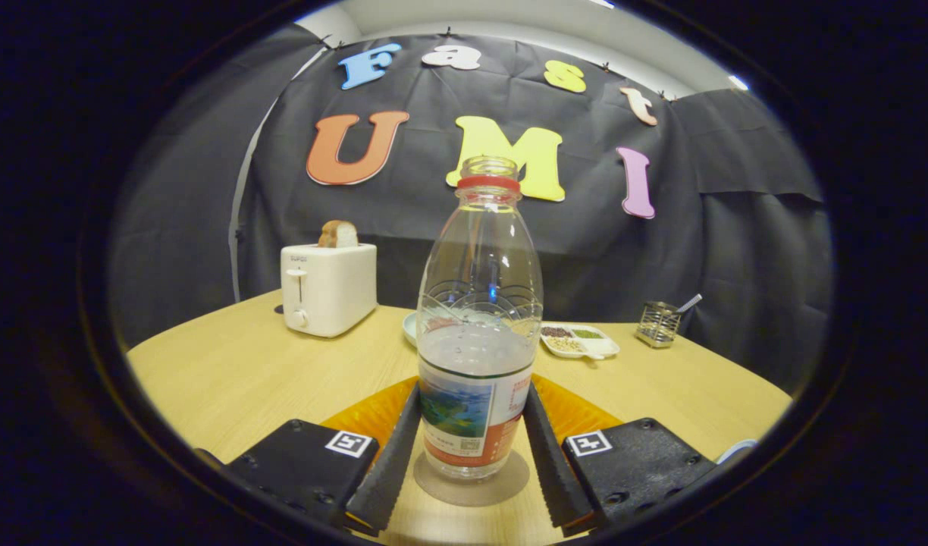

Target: Take the bottle from table, then pour the juice into the cup, finally place the bottle on the coaster

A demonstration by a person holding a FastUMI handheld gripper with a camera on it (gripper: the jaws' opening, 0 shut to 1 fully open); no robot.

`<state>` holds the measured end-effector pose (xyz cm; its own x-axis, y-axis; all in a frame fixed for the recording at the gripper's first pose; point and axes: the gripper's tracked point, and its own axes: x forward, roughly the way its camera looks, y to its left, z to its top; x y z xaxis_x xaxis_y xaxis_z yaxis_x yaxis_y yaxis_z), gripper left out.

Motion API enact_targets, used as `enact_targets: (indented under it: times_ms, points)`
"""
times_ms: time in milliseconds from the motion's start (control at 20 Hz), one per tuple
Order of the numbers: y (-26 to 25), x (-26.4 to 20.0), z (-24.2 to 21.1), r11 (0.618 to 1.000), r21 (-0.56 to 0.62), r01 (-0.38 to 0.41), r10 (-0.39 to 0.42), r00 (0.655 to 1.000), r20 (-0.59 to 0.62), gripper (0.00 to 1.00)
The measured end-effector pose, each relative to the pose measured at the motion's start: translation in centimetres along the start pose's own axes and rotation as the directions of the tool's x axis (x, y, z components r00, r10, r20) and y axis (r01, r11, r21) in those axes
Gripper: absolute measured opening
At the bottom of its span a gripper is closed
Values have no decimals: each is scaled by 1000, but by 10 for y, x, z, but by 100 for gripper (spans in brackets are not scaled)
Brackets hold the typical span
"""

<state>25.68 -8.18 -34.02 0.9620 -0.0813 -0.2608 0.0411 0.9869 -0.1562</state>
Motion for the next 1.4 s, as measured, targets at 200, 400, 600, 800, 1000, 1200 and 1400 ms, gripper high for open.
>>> enact_targets:
  times_ms: [200, 400, 600, 800, 1000, 1200, 1400]
  points:
    - [-6, 1, -7, 1000, 17, 8, -8, 1000, 4, 79]
    - [-9, 2, -14, 999, 35, 8, -8, 1000, 3, 82]
    - [-10, -2, -16, 997, 74, 3, -2, 1000, -11, 84]
    - [-8, -6, -8, 997, 79, -10, 10, 1000, 3, 95]
    - [-12, -16, 4, 997, 76, -8, 6, 1000, 25, 100]
    - [-17, -46, 29, 997, 75, 5, -10, 998, 55, 100]
    - [-21, -105, 85, 996, 89, 12, -23, 993, 116, 100]
